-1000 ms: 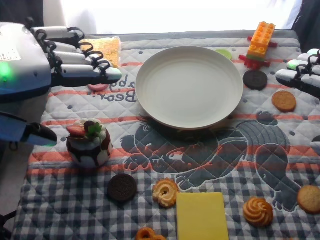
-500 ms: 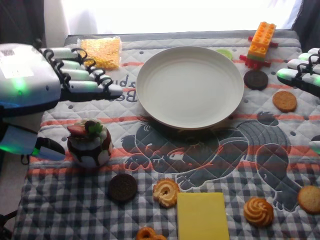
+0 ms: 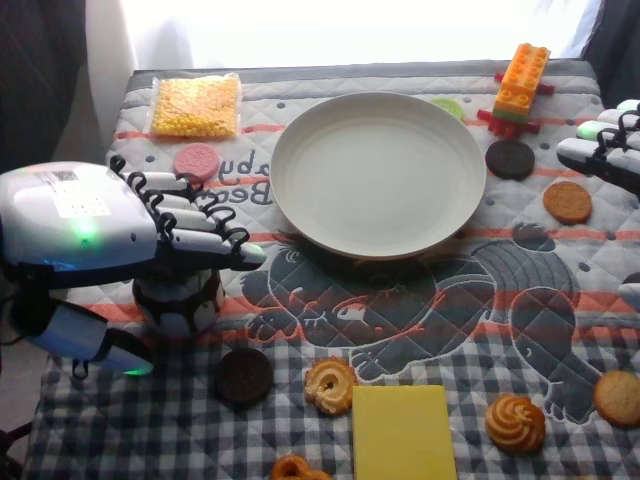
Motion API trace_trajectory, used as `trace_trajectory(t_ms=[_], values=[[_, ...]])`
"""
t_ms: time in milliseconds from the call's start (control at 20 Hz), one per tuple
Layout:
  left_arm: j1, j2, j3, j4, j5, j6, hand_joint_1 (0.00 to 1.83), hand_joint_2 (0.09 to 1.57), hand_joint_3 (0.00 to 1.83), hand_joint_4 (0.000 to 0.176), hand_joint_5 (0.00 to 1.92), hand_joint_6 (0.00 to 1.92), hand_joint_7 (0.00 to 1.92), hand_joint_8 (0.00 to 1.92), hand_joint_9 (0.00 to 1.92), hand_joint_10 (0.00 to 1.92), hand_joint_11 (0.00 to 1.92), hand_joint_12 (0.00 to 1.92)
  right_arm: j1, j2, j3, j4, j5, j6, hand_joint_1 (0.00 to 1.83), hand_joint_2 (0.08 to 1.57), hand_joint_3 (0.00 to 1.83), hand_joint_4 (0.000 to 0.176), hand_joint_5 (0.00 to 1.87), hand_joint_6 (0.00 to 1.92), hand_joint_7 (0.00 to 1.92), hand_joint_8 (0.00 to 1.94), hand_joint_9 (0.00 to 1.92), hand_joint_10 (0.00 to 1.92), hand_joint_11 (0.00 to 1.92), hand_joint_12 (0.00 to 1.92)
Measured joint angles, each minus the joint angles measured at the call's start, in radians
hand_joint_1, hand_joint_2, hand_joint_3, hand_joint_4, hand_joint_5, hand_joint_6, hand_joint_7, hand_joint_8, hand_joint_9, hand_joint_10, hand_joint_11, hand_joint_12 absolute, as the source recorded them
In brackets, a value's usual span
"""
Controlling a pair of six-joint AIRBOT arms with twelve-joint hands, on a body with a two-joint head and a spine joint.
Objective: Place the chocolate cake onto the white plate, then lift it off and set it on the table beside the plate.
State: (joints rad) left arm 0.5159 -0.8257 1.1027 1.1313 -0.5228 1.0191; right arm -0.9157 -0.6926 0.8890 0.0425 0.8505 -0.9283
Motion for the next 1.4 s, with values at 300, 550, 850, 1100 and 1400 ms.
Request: trace_trajectory(t_ms=[300, 550, 850, 1100, 1400], values=[[0.0, -0.013, 0.001, -0.042, 0.008, -0.001, 1.49, 1.17, 0.0, 0.0, 0.23, 1.12, 0.12, 1.31, 0.11, 1.65, 0.09, 1.88, -0.001, 0.0, 0.0, -0.001, 0.001, 0.003, 0.48, 1.24, 0.0, 0.009, 0.0, 0.0, 0.0, 0.0, 0.0, 0.0, 0.0, 0.02], [0.0, -0.027, 0.001, -0.065, 0.038, -0.002, 1.47, 1.34, 0.02, 0.0, 0.22, 1.84, 0.32, 1.82, 0.48, 1.86, 0.27, 1.92, -0.001, 0.0, 0.0, -0.001, 0.002, 0.004, 0.5, 1.23, 0.0, 0.032, 0.0, 0.0, 0.0, 0.0, 0.0, 0.0, 0.0, 0.0], [-0.053, 0.004, -0.019, -0.089, 0.012, -0.002, 1.44, 1.33, 0.0, 0.0, 0.25, 1.85, 0.46, 1.74, 0.55, 1.76, 0.43, 1.92, -0.008, 0.0, 0.0, 0.002, -0.001, 0.004, 0.44, 1.23, 0.0, 0.054, 0.0, 0.0, 0.0, 0.0, 0.0, 0.0, 0.0, 0.47], [-0.152, -0.013, -0.008, -0.047, 0.015, -0.002, 1.45, 1.27, 0.0, 0.0, 0.28, 1.77, 0.58, 1.56, 0.69, 1.62, 0.64, 1.92, -0.008, 0.0, 0.0, 0.003, 0.001, 0.004, 0.42, 1.21, 0.0, 0.089, 0.0, 0.0, 0.0, 0.0, 0.0, 0.0, 0.0, 0.3], [-0.238, -0.101, 0.054, -0.021, 0.02, -0.002, 1.45, 1.26, 0.01, 0.0, 0.14, 1.59, 0.57, 1.61, 0.68, 1.61, 0.67, 1.91, -0.008, 0.0, 0.0, 0.002, 0.005, 0.005, 0.4, 1.2, 0.0, 0.08, 0.0, 0.0, 0.0, 0.0, 0.0, 0.0, 0.0, 0.24]])
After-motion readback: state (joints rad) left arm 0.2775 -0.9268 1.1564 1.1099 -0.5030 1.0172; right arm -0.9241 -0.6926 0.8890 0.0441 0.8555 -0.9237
